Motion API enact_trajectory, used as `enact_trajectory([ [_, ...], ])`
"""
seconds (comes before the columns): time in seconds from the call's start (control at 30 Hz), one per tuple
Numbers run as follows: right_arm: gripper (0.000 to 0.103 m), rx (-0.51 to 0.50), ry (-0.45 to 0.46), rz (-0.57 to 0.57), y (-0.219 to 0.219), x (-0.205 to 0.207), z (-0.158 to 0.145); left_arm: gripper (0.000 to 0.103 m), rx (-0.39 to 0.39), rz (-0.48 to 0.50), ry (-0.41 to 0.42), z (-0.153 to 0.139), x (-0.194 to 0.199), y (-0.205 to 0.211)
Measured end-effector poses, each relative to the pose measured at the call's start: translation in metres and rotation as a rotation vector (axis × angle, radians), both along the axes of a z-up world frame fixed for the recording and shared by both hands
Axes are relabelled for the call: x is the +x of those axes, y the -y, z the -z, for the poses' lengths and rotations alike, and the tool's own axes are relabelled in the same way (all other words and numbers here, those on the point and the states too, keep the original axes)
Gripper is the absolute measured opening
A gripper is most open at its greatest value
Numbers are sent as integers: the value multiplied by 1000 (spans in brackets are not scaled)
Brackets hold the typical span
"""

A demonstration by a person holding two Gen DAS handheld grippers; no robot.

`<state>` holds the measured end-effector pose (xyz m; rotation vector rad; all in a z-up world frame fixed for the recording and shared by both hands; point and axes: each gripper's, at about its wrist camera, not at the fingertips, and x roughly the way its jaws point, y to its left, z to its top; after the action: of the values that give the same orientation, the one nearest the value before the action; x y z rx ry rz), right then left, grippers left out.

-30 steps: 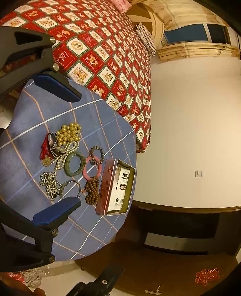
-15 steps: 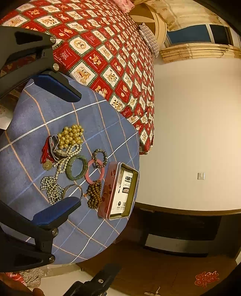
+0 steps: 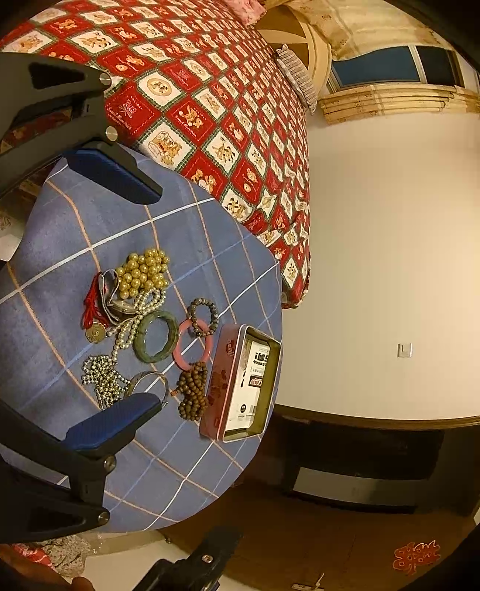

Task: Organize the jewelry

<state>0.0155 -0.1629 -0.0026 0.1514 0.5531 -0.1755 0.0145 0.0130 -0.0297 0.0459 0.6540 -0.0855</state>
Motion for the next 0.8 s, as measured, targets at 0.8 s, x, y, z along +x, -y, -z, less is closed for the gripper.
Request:
enact_trajectory([
  [0.8, 103, -15, -75, -11, 7, 48, 24, 102, -26, 8, -54, 21, 51, -4],
])
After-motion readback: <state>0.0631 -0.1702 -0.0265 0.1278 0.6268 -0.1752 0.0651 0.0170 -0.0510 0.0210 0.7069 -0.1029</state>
